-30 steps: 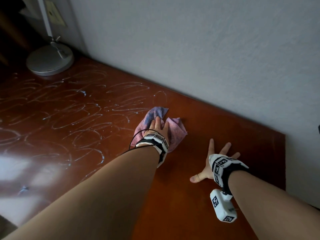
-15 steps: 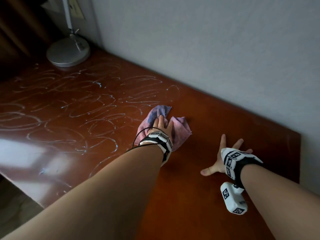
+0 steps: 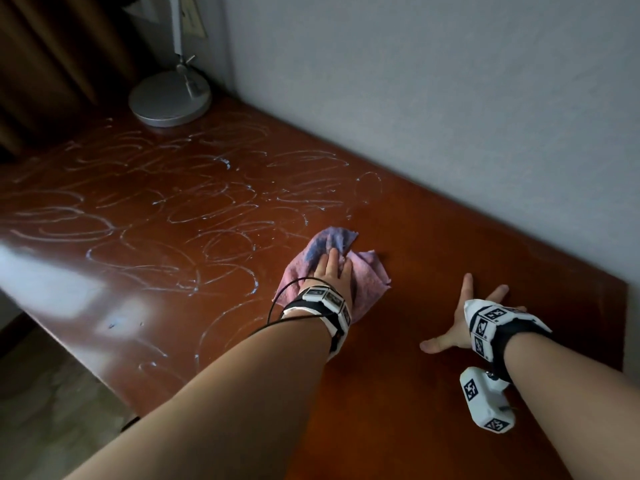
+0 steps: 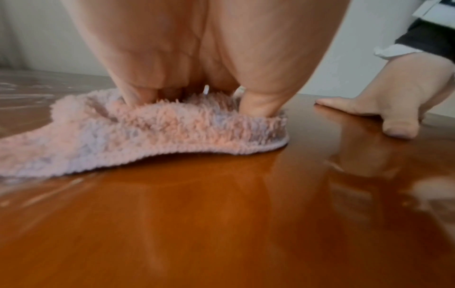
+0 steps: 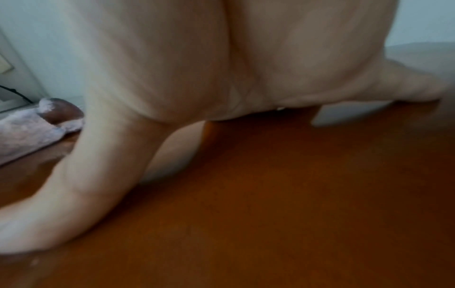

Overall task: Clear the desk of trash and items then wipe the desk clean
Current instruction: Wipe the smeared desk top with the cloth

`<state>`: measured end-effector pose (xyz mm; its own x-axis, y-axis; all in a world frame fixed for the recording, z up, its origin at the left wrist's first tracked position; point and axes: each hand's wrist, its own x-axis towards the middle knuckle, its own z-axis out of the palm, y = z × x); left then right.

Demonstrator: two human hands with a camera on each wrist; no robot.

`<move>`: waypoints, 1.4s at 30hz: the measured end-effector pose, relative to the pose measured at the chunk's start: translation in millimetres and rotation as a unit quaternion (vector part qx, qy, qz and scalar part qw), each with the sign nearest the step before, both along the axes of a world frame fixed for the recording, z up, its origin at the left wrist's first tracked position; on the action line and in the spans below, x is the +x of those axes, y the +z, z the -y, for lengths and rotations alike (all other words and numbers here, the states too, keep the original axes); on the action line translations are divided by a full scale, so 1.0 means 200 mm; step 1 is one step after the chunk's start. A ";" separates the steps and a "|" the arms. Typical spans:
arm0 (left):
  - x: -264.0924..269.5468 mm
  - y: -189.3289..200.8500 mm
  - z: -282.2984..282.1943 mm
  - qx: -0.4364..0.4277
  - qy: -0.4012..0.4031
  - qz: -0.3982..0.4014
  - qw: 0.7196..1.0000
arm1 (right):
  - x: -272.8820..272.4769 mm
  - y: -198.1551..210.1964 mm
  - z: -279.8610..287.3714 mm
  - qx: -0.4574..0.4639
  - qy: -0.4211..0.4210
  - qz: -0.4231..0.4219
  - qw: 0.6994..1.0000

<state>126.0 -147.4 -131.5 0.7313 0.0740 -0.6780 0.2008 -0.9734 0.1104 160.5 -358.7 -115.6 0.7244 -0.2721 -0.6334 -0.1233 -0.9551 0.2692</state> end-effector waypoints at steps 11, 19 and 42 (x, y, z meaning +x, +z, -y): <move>-0.08 0.10 -0.06 0.022 0.013 0.002 1.000 | -0.02 0.05 -0.03 -0.020 0.004 -0.023 1.000; -0.13 0.03 -0.13 0.021 0.025 0.040 0.999 | 0.03 0.01 0.01 -0.011 0.007 -0.051 0.999; -0.70 0.09 -0.20 -0.019 0.023 0.011 1.000 | -0.41 -0.03 -0.33 0.050 -0.031 -0.032 0.998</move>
